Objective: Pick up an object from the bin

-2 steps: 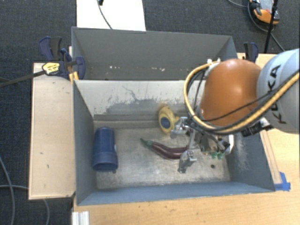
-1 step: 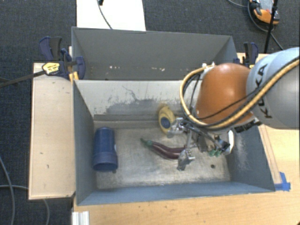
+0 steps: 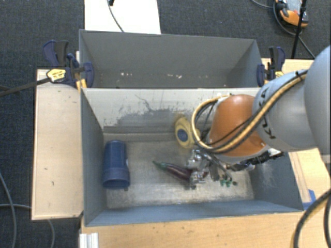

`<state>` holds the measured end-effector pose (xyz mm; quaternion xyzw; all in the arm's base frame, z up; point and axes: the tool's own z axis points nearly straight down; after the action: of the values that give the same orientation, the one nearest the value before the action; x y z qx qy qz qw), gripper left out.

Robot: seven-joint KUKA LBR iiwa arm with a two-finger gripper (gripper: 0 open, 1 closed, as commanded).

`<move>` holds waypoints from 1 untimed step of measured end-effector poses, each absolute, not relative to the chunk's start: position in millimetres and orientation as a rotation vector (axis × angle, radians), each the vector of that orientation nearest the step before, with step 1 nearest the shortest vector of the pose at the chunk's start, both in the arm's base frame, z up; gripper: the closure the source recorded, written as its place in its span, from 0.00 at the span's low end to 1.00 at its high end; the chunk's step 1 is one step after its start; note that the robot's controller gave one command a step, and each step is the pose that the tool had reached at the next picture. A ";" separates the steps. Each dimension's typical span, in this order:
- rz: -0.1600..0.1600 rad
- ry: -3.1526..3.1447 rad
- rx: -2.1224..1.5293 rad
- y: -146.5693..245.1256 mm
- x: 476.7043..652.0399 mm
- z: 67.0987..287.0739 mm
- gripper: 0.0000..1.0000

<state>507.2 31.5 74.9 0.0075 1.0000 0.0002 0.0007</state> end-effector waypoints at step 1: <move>0.001 3.140 0.024 31.5 507.2 74.9 1.00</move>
Offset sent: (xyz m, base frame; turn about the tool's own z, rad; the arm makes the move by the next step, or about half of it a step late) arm -0.0065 0.0066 0.0625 -0.0079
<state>507.2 31.5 74.9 0.0078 1.0000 0.0002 0.0007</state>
